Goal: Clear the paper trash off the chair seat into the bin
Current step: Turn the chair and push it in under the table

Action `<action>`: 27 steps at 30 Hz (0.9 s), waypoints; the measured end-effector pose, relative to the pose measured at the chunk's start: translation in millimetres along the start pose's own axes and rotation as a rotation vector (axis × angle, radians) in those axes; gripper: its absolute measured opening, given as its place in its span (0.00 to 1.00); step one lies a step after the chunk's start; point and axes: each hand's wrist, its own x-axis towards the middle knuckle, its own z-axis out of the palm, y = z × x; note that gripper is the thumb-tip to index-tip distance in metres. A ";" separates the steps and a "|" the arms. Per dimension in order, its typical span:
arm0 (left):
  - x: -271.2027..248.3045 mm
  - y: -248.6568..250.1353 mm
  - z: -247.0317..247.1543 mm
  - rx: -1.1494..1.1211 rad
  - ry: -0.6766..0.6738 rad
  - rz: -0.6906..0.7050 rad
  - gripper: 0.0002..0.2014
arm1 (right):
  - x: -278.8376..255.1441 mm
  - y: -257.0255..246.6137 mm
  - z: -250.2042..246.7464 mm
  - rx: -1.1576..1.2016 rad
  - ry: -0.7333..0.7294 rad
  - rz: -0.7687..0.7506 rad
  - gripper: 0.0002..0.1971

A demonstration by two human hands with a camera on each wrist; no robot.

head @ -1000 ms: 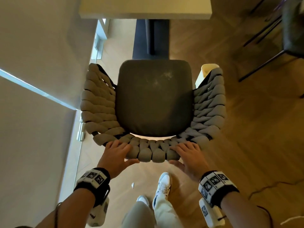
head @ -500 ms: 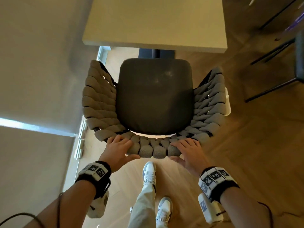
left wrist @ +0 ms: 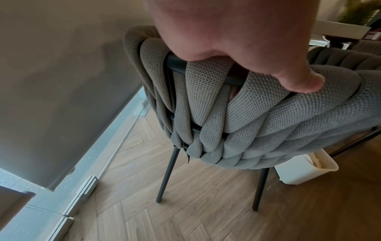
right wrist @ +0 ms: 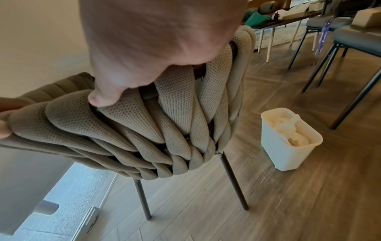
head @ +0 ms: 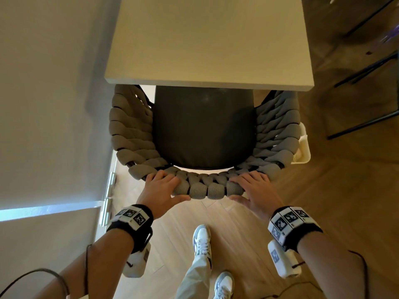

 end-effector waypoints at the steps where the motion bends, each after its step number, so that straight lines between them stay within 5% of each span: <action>1: 3.5 -1.8 -0.7 -0.010 0.008 0.006 0.35 | 3.6 0.9 -2.3 0.001 -0.005 0.000 0.27; 20: 33.7 -8.7 -21.7 -0.075 0.091 0.062 0.27 | 31.1 2.4 -20.2 0.004 -0.011 0.043 0.31; 27: 31.3 -5.4 -21.8 -0.060 0.063 0.036 0.26 | 28.1 0.3 -20.4 -0.008 -0.015 0.045 0.25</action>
